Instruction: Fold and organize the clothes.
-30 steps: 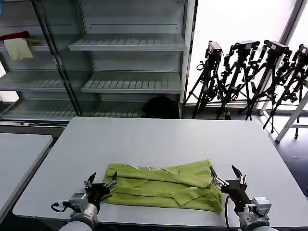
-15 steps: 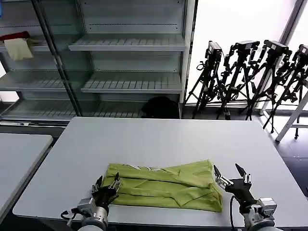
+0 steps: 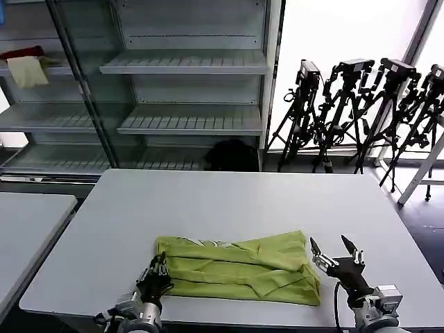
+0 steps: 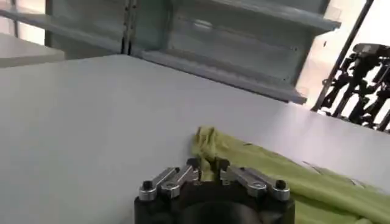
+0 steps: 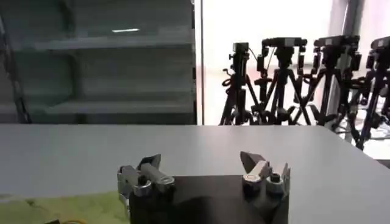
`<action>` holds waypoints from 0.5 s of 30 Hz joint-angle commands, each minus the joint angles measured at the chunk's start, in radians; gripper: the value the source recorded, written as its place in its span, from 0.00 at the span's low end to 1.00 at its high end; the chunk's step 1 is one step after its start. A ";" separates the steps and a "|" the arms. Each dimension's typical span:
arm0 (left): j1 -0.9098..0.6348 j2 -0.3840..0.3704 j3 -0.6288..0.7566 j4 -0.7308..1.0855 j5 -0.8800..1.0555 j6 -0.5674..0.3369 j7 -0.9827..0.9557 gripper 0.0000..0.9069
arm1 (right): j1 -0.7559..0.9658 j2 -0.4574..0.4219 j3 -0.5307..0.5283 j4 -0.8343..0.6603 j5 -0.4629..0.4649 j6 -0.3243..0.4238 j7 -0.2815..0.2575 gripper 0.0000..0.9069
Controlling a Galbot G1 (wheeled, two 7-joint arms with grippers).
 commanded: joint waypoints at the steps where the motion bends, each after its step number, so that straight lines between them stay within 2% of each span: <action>1: 0.006 -0.013 0.032 0.019 -0.011 -0.046 0.000 0.00 | 0.006 0.001 -0.003 0.000 -0.001 0.001 0.000 1.00; 7: -0.039 -0.014 0.057 -0.020 -0.046 -0.081 -0.006 0.00 | 0.010 0.000 -0.006 0.002 -0.002 0.000 0.002 1.00; 11: -0.093 -0.010 0.032 -0.045 -0.079 -0.072 -0.041 0.00 | 0.010 0.001 -0.007 -0.002 -0.003 0.003 0.004 1.00; 15: -0.146 0.040 -0.023 -0.046 -0.138 -0.057 -0.096 0.00 | 0.009 -0.002 -0.006 -0.002 -0.003 0.007 0.004 1.00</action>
